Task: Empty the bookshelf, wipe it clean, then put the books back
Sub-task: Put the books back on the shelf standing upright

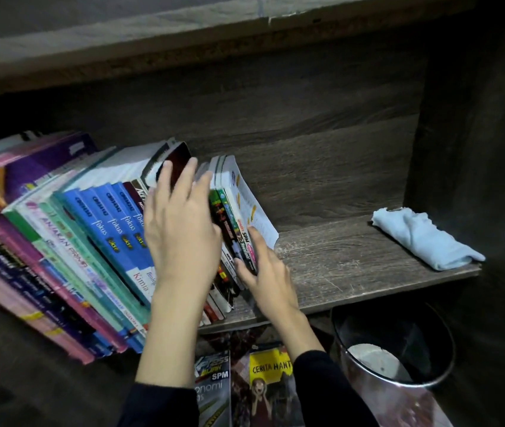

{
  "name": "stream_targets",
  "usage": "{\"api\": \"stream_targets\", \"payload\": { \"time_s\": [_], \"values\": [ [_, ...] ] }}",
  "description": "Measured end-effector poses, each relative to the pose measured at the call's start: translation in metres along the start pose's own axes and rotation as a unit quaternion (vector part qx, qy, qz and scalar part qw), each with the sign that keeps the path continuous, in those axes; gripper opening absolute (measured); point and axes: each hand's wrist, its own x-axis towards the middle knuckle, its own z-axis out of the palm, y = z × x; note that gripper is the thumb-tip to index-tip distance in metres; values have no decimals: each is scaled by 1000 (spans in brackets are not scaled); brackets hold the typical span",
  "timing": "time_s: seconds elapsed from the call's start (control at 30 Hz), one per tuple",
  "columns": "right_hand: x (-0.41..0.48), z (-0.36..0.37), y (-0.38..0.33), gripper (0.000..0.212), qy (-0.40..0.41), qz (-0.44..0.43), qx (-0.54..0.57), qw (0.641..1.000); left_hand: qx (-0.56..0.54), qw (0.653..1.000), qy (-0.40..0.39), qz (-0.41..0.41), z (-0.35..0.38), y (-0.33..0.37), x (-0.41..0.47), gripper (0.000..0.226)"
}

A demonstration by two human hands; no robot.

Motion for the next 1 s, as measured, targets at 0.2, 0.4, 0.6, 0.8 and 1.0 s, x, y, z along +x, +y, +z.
{"api": "stream_targets", "payload": {
  "time_s": [0.2,0.4,0.6,0.8,1.0],
  "values": [
    [-1,0,1,62,5,0,22,1000,135,986,-82,-49,15,-4,-3,75],
    [0,2,3,63,13,-9,28,999,139,988,-63,-30,29,-14,-3,69],
    [0,4,5,63,17,-8,29,999,78,997,5,4,37,-21,-5,46],
    [-1,4,6,63,18,-11,32,999,14,998,60,7,39,-20,-8,35],
    [-3,4,8,62,12,-10,53,998,-36,990,135,-22,44,-9,-20,21]
  ]
}}
